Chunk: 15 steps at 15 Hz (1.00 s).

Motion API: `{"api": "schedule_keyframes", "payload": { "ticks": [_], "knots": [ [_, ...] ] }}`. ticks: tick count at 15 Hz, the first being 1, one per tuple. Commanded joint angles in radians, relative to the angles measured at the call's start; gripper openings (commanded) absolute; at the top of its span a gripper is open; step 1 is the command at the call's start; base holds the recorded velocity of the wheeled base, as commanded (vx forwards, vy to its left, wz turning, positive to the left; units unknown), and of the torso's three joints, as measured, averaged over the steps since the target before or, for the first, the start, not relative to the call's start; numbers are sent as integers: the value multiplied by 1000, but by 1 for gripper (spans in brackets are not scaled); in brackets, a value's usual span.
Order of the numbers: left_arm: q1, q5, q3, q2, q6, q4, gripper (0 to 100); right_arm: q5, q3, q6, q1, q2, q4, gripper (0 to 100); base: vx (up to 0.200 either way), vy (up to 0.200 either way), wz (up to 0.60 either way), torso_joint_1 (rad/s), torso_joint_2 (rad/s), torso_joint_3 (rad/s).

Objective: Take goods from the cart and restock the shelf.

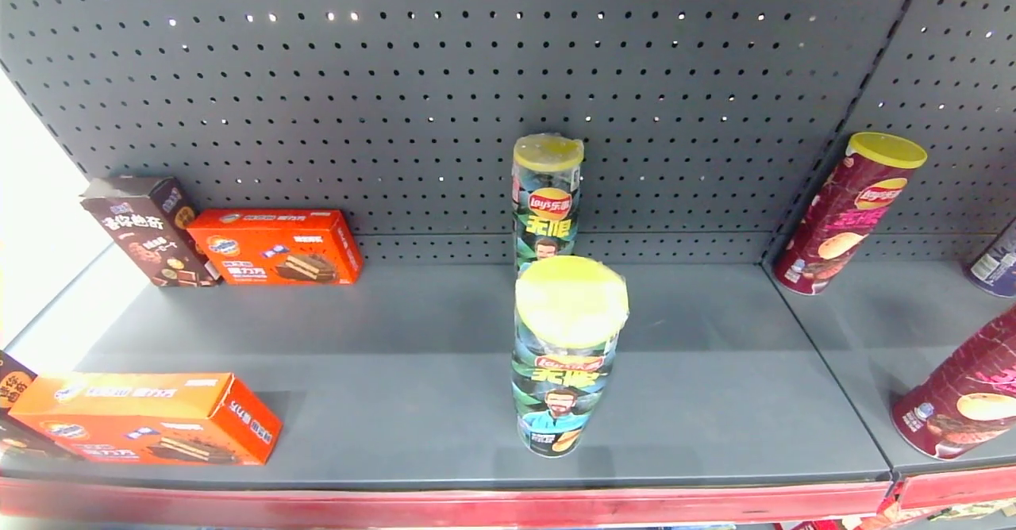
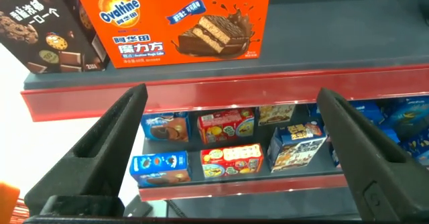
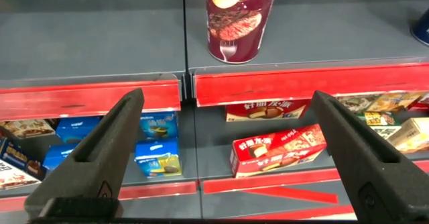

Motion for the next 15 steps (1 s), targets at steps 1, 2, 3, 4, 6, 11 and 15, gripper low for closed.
{"api": "schedule_keyframes", "payload": {
  "ticks": [1,2,3,4,6,11,15],
  "knots": [
    [0,0,0,1,0,0,100,2,0,1,-1,0,0,100,0,0,0,0,0,0],
    [0,0,0,1,0,0,100,2,0,1,-1,0,-2,100,0,0,0,0,0,0],
    [0,0,0,1,0,0,100,5,0,0,-1,0,0,100,0,0,0,0,0,0],
    [0,0,0,1,0,0,100,5,0,0,0,0,0,100,0,0,0,0,0,0],
    [0,0,0,1,0,0,100,5,0,0,-1,0,0,100,0,0,0,0,0,0],
    [0,0,0,1,0,0,100,8,0,-3,-1,0,0,100,0,0,0,0,0,0],
    [0,0,0,1,1,0,100,11,0,-3,0,0,0,100,0,0,0,0,0,0]
  ]
}}
